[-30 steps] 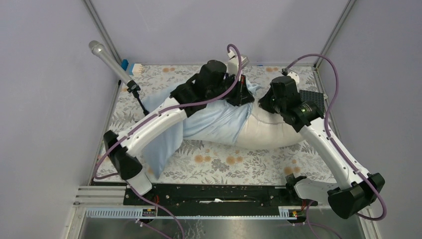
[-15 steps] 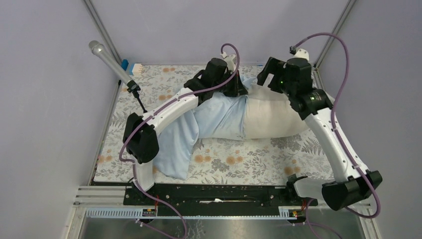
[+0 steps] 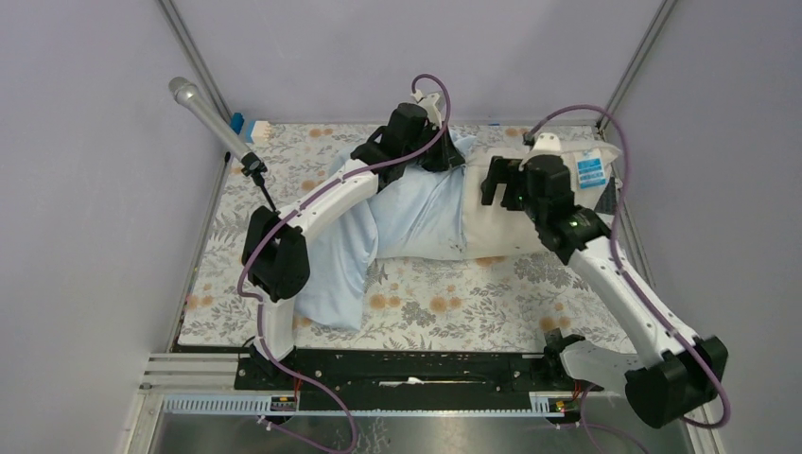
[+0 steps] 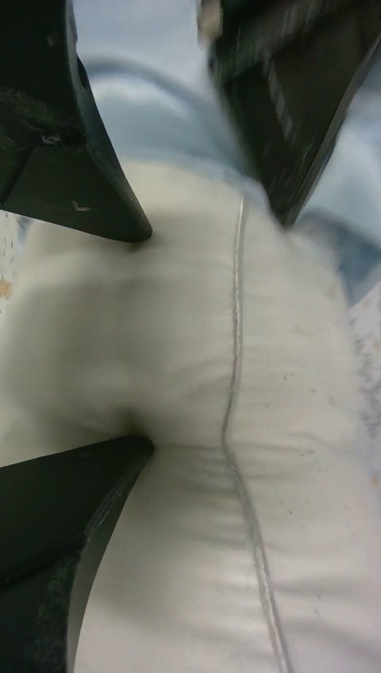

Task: Put the pillow into the pillowcase

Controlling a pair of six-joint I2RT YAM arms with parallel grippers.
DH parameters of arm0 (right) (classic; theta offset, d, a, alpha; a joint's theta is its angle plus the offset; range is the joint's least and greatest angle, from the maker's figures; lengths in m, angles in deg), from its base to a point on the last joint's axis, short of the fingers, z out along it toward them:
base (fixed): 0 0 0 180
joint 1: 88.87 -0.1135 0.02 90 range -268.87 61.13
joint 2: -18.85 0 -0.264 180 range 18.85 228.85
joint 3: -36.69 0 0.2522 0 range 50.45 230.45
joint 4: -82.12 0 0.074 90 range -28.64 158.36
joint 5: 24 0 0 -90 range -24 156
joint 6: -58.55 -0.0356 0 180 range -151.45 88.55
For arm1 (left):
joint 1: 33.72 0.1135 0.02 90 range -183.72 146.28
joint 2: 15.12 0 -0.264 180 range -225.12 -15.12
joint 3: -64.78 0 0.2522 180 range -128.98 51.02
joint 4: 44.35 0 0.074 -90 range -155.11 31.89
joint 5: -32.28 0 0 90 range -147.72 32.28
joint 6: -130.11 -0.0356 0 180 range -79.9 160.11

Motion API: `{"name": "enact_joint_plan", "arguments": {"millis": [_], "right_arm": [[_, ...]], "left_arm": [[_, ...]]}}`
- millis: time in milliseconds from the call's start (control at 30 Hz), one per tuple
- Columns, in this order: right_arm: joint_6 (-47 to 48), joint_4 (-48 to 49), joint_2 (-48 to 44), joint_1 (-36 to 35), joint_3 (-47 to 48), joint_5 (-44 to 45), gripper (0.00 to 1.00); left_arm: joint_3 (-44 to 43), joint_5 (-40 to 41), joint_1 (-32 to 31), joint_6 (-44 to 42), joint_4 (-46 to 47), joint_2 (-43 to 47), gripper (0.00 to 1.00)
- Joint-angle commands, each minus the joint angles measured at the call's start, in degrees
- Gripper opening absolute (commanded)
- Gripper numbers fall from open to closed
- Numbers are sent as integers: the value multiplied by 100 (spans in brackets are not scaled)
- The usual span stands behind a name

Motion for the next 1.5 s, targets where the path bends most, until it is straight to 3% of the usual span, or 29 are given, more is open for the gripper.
{"name": "enact_joint_plan", "arguments": {"millis": [0, 67, 100, 133, 267, 300, 467, 533, 800, 1067, 1167, 1233, 1333, 1367, 1467], "right_arm": [[45, 1091, 480, -57, -808, 369, 99], [-57, 1356, 700, -58, -994, 375, 100], [-116, 1372, 833, -57, -1011, 393, 94], [-171, 1344, 948, -58, -1011, 400, 83], [-561, 1022, 1185, -58, -893, 631, 6], [-659, 824, 1287, -62, -726, 625, 0], [-1377, -256, 2015, -21, 256, 455, 0], [-1635, -315, 2112, 54, 392, 227, 0], [-2046, -323, 2375, 277, 792, -287, 0], [-2388, -124, 2462, 373, 861, -957, 0], [-2463, -57, 2477, 391, 876, -1063, 0], [-2483, -36, 2467, 391, 872, -1061, 0], [-2494, -37, 2389, 391, 841, -1065, 0], [-2500, -35, 2347, 399, 832, -1064, 0], [-2482, -96, 2149, 400, 814, -996, 0]], "left_arm": [[-92, -1, -53, -124, -197, -3, 0], [-147, -63, -108, -177, -178, 0, 0], [-185, -94, -145, -217, -183, -2, 0], [-229, -92, -188, -255, -180, 15, 0], [-357, -117, -289, -352, -221, 187, 7], [-408, -160, -332, -408, -252, 243, 12], [-415, 263, -698, -577, -430, 885, 47], [-237, 698, -858, -546, -530, 1201, 56], [1134, 3784, -1797, -598, -972, 2060, 68], [2083, 4531, -2089, -92, -617, 1854, 82], [2481, 4418, -2089, -203, 246, 1713, 89], [2628, 4293, -2089, -305, 774, 1611, 90], [2270, 4264, -2089, -342, 669, 1316, 83], [2173, 4214, -2089, -344, 639, 1275, 75], [1948, 4019, -2117, -463, 520, 1277, 37]]}}
